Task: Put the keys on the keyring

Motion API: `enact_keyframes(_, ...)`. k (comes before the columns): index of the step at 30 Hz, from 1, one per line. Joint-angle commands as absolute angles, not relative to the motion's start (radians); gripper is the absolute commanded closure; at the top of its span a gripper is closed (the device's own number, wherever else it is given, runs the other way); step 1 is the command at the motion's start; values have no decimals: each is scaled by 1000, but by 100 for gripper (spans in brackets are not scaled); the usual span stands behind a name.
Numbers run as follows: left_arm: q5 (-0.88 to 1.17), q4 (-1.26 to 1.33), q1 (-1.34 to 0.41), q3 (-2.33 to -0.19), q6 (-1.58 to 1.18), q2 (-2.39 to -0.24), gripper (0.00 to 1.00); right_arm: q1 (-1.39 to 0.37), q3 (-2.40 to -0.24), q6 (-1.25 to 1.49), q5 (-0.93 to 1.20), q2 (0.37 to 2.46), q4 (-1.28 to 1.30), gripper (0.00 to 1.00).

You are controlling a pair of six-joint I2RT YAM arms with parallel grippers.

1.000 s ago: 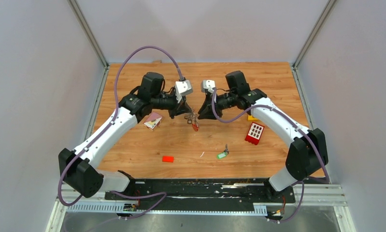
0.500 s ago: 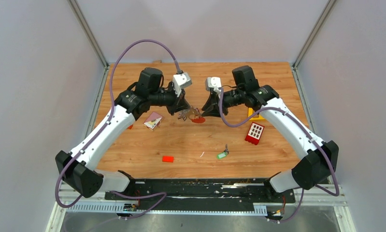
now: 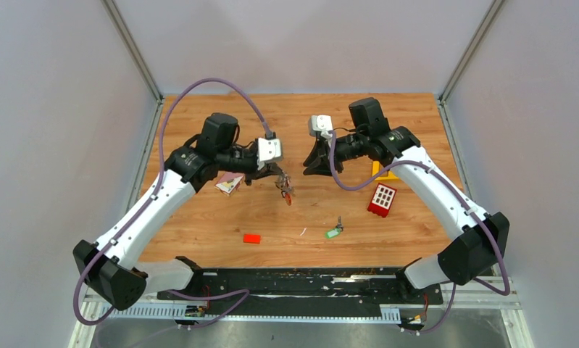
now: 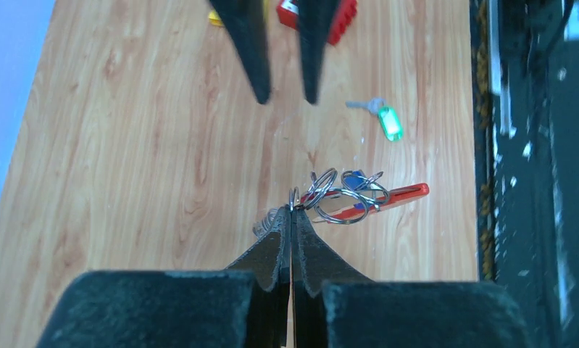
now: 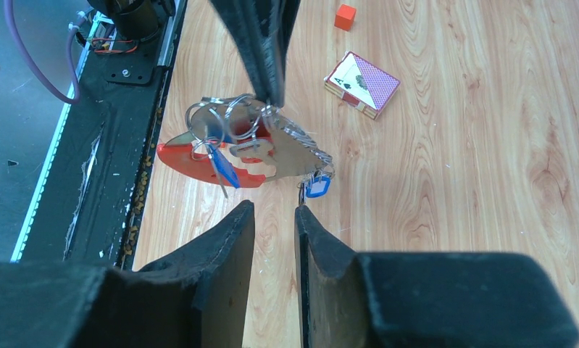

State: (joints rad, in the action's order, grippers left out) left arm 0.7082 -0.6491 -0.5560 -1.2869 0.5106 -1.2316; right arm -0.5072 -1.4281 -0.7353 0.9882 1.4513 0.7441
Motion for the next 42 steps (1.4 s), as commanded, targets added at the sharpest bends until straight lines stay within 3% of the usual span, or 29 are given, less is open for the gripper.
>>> enact_keyframes(1,835,-750,-560,-1237,995,-1215,100,-506,-1432,-752,1002,1411,720,73)
enact_keyframes(9,941,-973,-560,-1233,1475,-1238,100,-507,-1321,-744,994,1380,654,73)
enact_keyframes(23,1025,-1168,-560,-1236,1826,-1277,100,-512,-1225,-735,1026,1354,624,74)
enact_keyframes(31,1049,-1144,-560,-1231,1779,-1280,100,-540,-1196,-697,1022,1349,585,75)
enact_keyframes(42,1087,-794,-560,-1138,1257,-1232,100,-647,-1221,-642,947,1351,534,73)
